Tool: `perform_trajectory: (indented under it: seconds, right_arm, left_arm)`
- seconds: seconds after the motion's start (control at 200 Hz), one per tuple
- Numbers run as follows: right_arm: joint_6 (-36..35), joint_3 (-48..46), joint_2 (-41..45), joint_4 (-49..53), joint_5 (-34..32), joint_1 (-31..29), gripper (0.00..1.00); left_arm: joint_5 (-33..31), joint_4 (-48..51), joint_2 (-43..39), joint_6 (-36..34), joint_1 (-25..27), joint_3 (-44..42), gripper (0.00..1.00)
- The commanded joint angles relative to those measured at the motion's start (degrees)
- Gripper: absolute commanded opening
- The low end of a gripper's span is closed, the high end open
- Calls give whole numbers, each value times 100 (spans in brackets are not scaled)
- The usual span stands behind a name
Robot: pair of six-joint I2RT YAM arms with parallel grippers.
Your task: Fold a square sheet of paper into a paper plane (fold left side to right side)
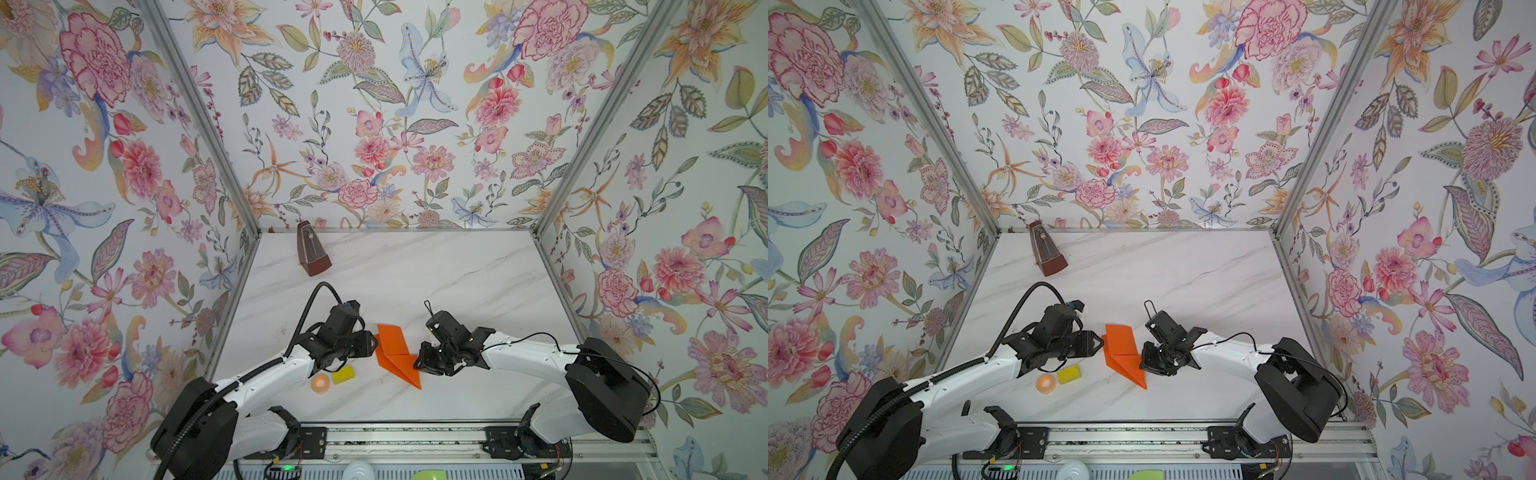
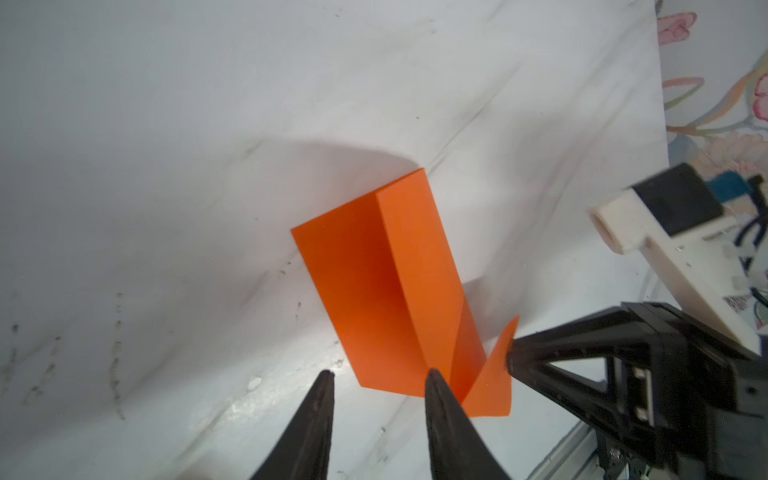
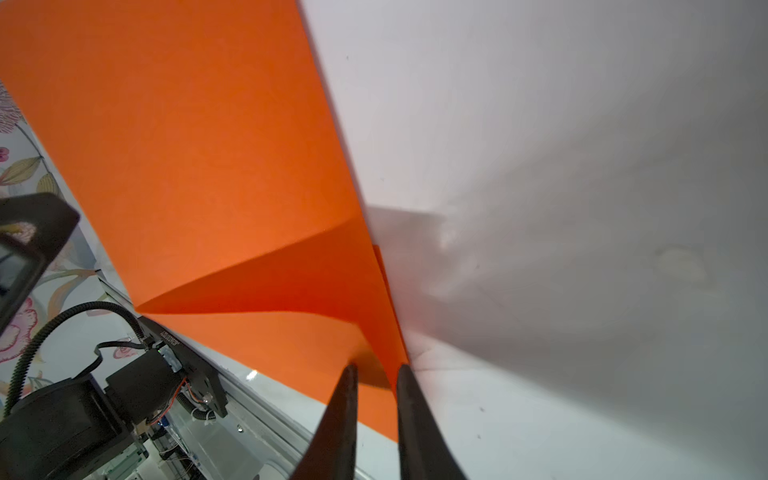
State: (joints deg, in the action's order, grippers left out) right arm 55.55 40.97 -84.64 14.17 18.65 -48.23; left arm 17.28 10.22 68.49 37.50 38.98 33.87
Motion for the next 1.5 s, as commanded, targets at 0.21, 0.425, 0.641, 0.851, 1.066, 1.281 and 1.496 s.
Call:
perform_trajectory:
  seconds: [0.21,0.425,0.641,0.851,1.066,1.281,1.496]
  right_arm:
    - [-172,24,-191,33,76,42,21]
    - [-3,-130,-244,-275,255,34,20]
    - [247,-296,-197,-617,434,-11,20]
    - [555,-440,-140,-951,505,-143,19]
    - [729,-489,-111,-1154,502,-228,18]
    - [603,-427,32,-886,213,-162,21]
    - [370,-405,-32,-1035,248,106,31]
  left_arm:
    - [-368,-891,93,1240,1016,-558,60]
    - [-336,-1848,471,1582,1142,-793,61]
    - [-440,-2355,745,1700,1160,-882,37]
    - [-552,-2374,793,1613,1137,-848,22]
    - [-515,-2281,919,1417,1027,-721,12]
    - [-446,-1989,1106,1065,836,-631,9]
    - [-238,-2028,1372,900,632,-655,8]
